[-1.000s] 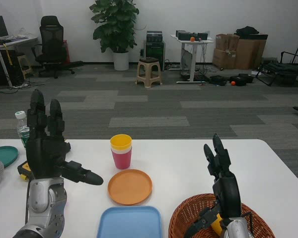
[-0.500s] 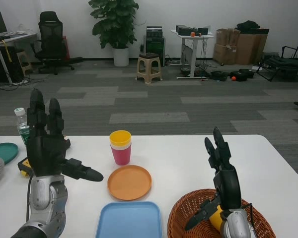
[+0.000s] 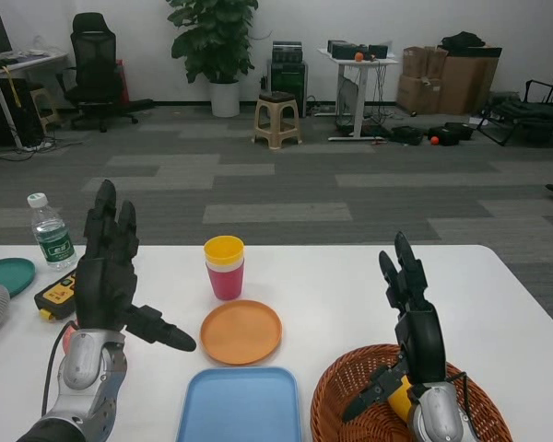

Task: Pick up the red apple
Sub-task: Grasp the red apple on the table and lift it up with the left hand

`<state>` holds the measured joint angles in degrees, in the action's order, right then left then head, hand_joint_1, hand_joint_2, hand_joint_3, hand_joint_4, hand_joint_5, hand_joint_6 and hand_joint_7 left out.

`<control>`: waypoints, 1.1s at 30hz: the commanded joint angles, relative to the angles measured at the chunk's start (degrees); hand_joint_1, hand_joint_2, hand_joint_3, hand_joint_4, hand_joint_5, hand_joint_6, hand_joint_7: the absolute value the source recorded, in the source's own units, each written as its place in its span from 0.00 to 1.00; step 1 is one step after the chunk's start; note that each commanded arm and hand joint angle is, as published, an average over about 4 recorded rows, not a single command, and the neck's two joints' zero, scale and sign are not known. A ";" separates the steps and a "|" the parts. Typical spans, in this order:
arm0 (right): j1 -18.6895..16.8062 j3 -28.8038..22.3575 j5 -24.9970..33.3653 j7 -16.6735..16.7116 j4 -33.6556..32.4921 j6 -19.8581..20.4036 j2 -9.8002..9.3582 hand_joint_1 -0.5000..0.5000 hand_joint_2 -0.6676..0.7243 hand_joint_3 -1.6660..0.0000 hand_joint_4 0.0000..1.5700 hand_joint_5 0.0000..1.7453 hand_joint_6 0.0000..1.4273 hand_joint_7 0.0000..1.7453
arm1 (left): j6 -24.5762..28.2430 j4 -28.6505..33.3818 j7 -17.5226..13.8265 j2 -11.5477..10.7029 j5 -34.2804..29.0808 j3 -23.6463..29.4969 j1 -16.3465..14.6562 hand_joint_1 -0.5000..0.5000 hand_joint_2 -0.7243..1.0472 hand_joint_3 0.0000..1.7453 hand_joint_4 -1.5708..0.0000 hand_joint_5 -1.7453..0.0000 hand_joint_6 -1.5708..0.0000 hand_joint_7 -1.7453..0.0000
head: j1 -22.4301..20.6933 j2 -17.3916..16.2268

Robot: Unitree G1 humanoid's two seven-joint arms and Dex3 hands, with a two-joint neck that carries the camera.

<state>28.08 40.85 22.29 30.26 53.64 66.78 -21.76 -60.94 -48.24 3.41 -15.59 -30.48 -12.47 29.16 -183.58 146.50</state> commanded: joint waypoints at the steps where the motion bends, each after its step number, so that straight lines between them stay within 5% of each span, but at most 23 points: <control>1: 1.10 -0.25 0.49 -0.11 -0.02 -0.16 0.01 0.46 0.82 0.95 0.00 0.00 0.00 0.04 | 0.45 -0.50 -0.27 -0.85 -0.21 2.30 -1.26 0.02 0.25 0.05 1.00 1.00 1.00 1.00 | -0.96 -0.33; 5: 1.10 -0.12 0.56 -0.11 -0.02 -0.16 -0.27 0.46 0.82 0.95 0.00 0.00 0.00 0.04 | 2.86 0.58 -0.75 -3.35 3.11 8.12 -3.19 0.02 0.33 0.05 1.00 1.00 1.00 1.00 | -4.18 -1.04; 9: 1.10 0.23 0.56 -0.20 -0.07 -0.16 -0.69 0.46 0.82 0.95 0.00 0.00 0.00 0.04 | 12.55 4.78 -3.19 -5.90 15.46 22.27 -6.27 0.02 0.38 0.05 1.00 1.00 1.00 1.00 | -9.05 -1.83; 18: 1.01 1.11 0.65 -0.11 -0.46 -0.16 -1.48 0.46 0.82 0.95 0.00 0.00 0.00 0.04 | 31.71 5.88 -10.00 -11.53 36.46 36.38 -6.22 0.02 0.43 0.05 1.00 1.00 1.00 1.00 | -12.65 -2.33; 27: 0.62 1.51 0.65 -0.11 -1.39 -0.16 -1.75 0.46 0.82 0.95 0.00 0.00 0.00 0.04 | 41.73 0.51 -14.70 -17.77 48.15 32.60 -0.25 0.02 0.40 0.05 1.00 1.00 1.00 1.00 | -13.86 -2.66; 33: 0.33 1.77 0.65 -0.11 -2.16 -0.16 -1.99 0.46 0.82 0.95 0.00 0.00 0.00 0.04 | 43.73 -11.22 -15.89 -21.37 49.73 19.22 8.04 0.02 0.40 0.05 1.00 1.00 1.00 1.00 | -15.09 -2.64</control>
<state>28.17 42.35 22.45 30.21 51.87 66.67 -23.23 -17.87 -55.26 -12.18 -34.93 18.48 11.11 33.61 -198.38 143.81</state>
